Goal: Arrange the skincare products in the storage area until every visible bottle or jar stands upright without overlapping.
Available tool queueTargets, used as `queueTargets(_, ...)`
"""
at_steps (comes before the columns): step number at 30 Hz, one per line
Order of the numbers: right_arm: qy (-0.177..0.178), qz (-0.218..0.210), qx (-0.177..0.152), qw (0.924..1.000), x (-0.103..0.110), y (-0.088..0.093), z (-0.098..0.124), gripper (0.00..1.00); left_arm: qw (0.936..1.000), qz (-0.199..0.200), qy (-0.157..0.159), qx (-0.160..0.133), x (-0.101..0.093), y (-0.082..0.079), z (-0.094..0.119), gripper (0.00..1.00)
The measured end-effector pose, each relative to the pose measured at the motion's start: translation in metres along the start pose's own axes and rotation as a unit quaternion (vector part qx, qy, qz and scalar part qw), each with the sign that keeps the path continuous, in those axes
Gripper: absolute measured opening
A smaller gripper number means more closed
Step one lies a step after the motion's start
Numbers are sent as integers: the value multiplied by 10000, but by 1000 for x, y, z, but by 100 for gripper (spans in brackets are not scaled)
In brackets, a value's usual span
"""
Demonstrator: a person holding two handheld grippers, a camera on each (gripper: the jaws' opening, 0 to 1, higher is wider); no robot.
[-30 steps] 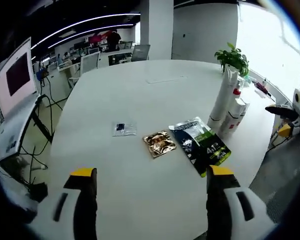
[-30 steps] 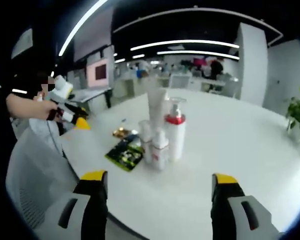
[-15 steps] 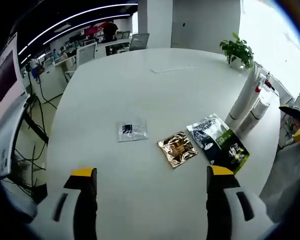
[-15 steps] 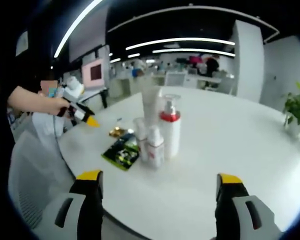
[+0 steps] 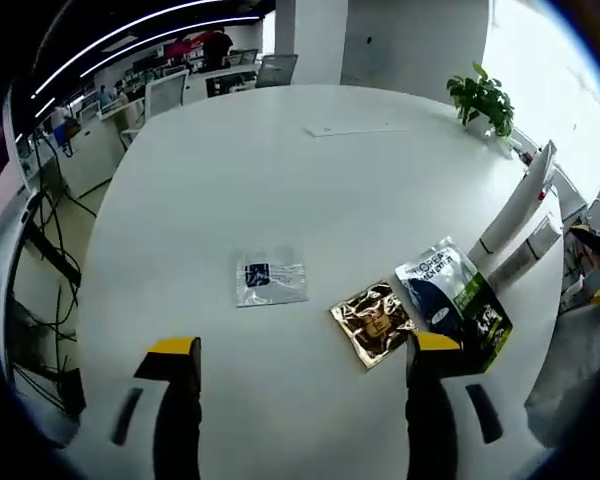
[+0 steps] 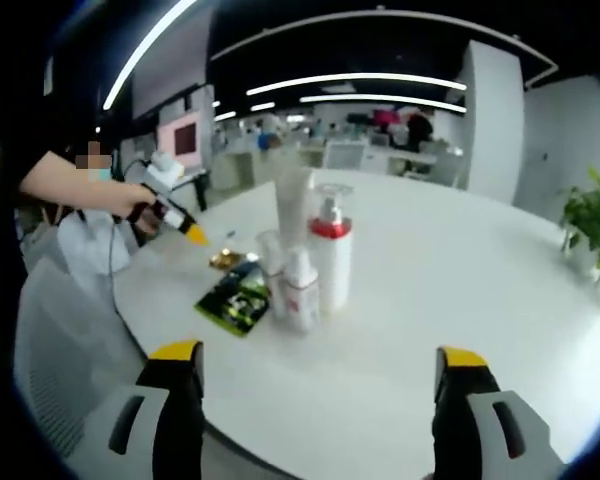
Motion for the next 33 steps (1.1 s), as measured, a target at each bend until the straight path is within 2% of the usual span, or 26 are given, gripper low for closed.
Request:
queueTargets(15, 64, -107, 67, 9999, -3, 2, -1, 99, 9994, 224, -148, 219, 25, -22, -34, 73)
queueTargets(21, 80, -133, 100, 9998, -4, 3, -1, 99, 9988, 296, -138, 357, 28, -22, -43, 68)
queueTargets(25, 70, -144, 122, 9998, -4, 4, -1, 99, 9982, 355, -89, 482, 30, -22, -47, 69)
queueTargets(33, 93, -162, 146, 9997, -5, 5, -2, 99, 9964, 290, 38, 792, 30, -33, -60, 66)
Point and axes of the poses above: the point that each gripper's makers call its tool centre point, and the gripper's own axes: z roughly backward along the fingers, x roughly to its left, y roughly out of its underside, the point moved 5 cm from there along z, roughly backward along the fingers, and after that the axes turned 4 degrees about y, right-handed, at the moved point
